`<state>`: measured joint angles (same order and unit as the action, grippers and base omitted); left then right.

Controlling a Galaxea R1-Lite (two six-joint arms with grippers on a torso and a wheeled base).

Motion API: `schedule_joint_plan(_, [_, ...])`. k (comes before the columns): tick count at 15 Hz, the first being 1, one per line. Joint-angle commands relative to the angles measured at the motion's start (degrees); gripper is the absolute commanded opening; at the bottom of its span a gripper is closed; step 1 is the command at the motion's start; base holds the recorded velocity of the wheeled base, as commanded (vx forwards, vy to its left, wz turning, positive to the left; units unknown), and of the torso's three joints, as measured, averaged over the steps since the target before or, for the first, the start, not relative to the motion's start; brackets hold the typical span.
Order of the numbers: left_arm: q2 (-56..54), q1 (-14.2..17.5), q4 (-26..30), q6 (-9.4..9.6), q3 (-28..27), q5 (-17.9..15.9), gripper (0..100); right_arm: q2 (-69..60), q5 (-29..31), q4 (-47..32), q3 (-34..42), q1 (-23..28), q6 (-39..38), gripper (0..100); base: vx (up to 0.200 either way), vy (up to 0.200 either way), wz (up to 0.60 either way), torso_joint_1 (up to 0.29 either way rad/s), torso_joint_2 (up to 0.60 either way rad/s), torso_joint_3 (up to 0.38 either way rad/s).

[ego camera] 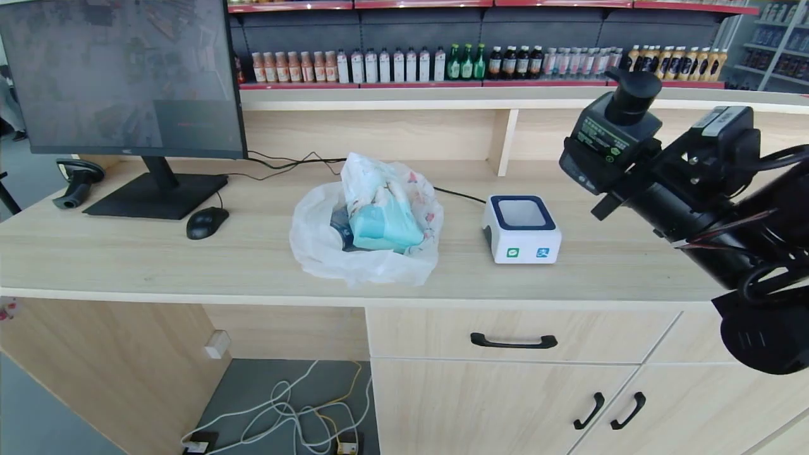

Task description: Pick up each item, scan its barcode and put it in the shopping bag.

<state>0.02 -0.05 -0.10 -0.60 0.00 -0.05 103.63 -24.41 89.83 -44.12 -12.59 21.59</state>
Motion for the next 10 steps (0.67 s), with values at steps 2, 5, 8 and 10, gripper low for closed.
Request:
schedule_joint_plan(2, [0.0,0.0,0.0,-0.02,0.0,0.0,100,6.5,-4.6,0.2,-0.9,-0.8,7.9,0,0.0,0.0,0.0,0.0,0.0,0.0])
schedule_joint_plan(5, [0.0,0.0,-0.3,-0.02,0.0,0.0,100,10.4,-4.5,0.2,-2.3,-3.3,12.4,0,0.0,0.0,0.0,0.0,0.0,0.0])
schedule_joint_plan(8, [0.0,0.0,-0.2,-0.02,0.0,0.0,100,12.3,-4.8,0.2,-6.3,-4.0,13.6,0,0.133,0.0,0.0,0.003,0.0,-0.005])
schedule_joint_plan(10, [0.0,0.0,-0.2,-0.02,0.0,0.0,100,12.9,-7.5,0.2,-9.1,-4.1,14.3,0,0.1,0.0,0.0,-0.004,0.0,0.004])
